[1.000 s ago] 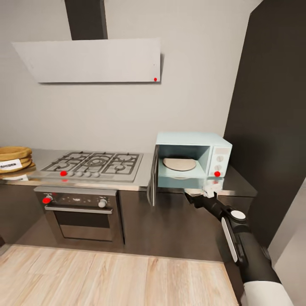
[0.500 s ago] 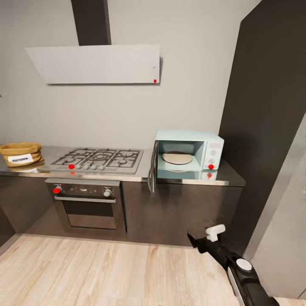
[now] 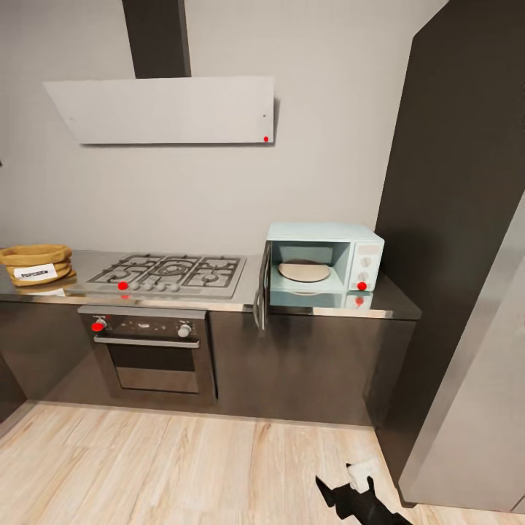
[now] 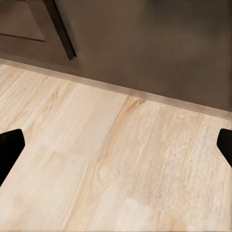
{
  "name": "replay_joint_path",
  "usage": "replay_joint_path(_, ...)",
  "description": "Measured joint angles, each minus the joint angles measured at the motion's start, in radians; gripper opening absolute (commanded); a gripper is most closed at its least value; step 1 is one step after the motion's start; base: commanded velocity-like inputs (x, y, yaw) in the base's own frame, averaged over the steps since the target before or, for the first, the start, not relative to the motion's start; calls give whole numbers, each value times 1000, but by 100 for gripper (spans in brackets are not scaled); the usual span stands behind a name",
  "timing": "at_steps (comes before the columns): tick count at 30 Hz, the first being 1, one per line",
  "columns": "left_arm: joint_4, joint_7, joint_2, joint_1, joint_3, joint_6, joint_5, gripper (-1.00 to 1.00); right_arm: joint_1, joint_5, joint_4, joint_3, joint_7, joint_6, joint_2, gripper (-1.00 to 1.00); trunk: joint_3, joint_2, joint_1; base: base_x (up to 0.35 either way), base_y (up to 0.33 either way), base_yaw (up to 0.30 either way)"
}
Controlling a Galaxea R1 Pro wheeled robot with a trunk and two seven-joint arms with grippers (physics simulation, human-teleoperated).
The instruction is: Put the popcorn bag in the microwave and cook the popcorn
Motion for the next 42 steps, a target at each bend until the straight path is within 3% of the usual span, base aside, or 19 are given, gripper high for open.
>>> replay_joint_path(21, 0, -2, -3, 2, 4, -1, -1, 100, 5, 4, -13, 5, -44, 3, 18, 100, -10, 0, 0, 0, 0, 216)
replay_joint_path(25, 0, -2, -3, 3, 5, -1, 1, 100, 5, 4, -12, 10, -144, 2, 29, 100, -13, 0, 0, 0, 0, 246)
replay_joint_path(29, 0, -1, -3, 4, 6, -1, 3, 100, 5, 5, -11, 14, -188, 2, 43, 100, -14, 0, 0, 0, 0, 278)
replay_joint_path(35, 0, 1, -3, 7, 7, -1, 5, 100, 5, 4, -8, 55, -193, 2, 45, 100, -14, 0, 0, 0, 0, 282)
replay_joint_path(42, 0, 5, 9, 6, 9, -1, 7, 100, 5, 3, 62, 150, -190, 5, 66, 100, 8, 49, -27, 0, 0, 283)
